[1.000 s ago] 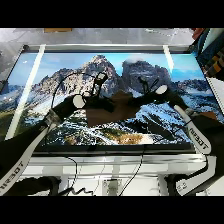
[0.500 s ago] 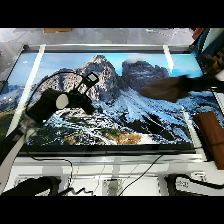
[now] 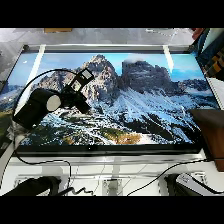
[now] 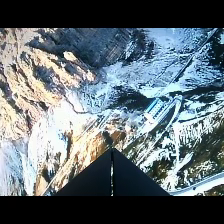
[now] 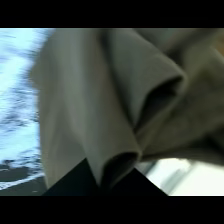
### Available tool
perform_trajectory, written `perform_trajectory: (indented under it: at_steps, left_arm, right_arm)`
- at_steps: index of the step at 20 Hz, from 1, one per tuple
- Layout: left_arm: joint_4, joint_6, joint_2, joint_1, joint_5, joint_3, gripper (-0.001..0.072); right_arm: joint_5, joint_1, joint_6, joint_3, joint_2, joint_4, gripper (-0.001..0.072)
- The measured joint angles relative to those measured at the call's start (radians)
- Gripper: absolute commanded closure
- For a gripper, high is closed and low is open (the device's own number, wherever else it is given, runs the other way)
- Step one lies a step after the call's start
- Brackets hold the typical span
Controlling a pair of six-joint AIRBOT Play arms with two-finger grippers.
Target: Fold the clothes and pants, and hang the long-sleeved shirts on hangers.
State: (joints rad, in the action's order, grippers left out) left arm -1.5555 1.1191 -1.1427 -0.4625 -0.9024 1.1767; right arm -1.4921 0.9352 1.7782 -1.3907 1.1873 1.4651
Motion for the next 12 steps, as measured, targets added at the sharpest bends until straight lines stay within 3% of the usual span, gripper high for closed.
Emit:
perform_trajectory:
  at_steps: [2, 3, 4, 5, 6, 10, 11, 12]
  left_arm:
    - [-0.002, 0.0, 0.001, 0.0, 0.0, 0.0, 0.0695]
    - [-0.003, 0.0, 0.002, 0.0, 0.0, 0.0, 0.0695]
    - [-0.003, 0.0, 0.002, 0.0, 0.0, 0.0, 0.0695]
    - [-0.003, 0.0, 0.002, 0.0, 0.0, 0.0, 0.0695]
    - [-0.003, 0.0, 0.002, 0.0, 0.0, 0.0, 0.0695]
    - [-0.003, 0.0, 0.002, 0.0, 0.0, 0.0, 0.0695]
    - [-0.003, 0.0, 0.002, 0.0, 0.0, 0.0, 0.0695]
    - [-0.003, 0.0, 0.002, 0.0, -0.001, 0.0, 0.0695]
  right_arm:
    - [-0.037, 0.049, 0.019, 0.03, -0.003, 0.044, 0.067]
    - [-0.048, 0.066, 0.026, 0.043, -0.004, 0.061, 0.0596]
    - [-0.06, 0.08, 0.032, 0.055, -0.005, 0.076, 0.041]
    - [-0.061, 0.089, 0.037, 0.063, -0.005, 0.088, 0.0144]
    - [-0.06, 0.097, 0.046, 0.07, -0.006, 0.1, 0.0015]
    - [-0.028, 0.11, 0.067, 0.082, -0.006, 0.118, 0.0034]
    - [-0.024, 0.112, 0.068, 0.084, -0.006, 0.118, 0.0151]
    - [-0.017, 0.112, 0.067, 0.085, -0.006, 0.113, 0.0448]
